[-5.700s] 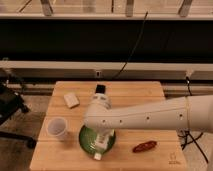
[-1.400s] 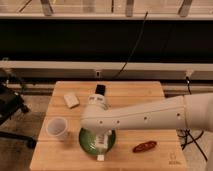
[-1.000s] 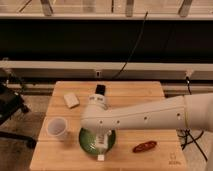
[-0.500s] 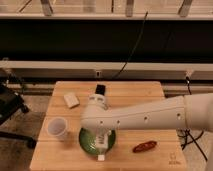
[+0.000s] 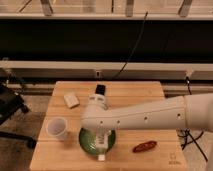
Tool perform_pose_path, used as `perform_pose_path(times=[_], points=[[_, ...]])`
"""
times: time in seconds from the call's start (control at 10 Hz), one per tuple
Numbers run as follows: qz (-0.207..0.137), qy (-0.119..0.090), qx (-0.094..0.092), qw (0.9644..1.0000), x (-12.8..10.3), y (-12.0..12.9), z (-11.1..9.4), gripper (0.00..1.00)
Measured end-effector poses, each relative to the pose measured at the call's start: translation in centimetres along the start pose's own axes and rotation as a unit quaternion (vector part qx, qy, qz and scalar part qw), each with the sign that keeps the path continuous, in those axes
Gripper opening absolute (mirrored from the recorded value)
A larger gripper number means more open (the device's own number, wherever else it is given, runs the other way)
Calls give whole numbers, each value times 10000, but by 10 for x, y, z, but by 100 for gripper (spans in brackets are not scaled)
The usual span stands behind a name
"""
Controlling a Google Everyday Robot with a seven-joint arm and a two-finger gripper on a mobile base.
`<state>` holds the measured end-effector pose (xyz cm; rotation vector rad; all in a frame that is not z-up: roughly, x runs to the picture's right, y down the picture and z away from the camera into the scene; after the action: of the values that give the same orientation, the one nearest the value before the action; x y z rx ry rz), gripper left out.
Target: Place the bottle in the ceramic bowl
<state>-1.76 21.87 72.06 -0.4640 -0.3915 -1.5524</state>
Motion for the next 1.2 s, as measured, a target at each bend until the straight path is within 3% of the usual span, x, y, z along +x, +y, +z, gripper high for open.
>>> perform_pose_path(times=[0.2,0.3,0.9,1.2], points=[[-37,-2,8,10000,0,0,0,7],[-64,-4,13,10000,0,0,0,15],[-138,-16,39,9999,-1,0,0,25],[-160,-35,47,9999,-2,1,-1,39]])
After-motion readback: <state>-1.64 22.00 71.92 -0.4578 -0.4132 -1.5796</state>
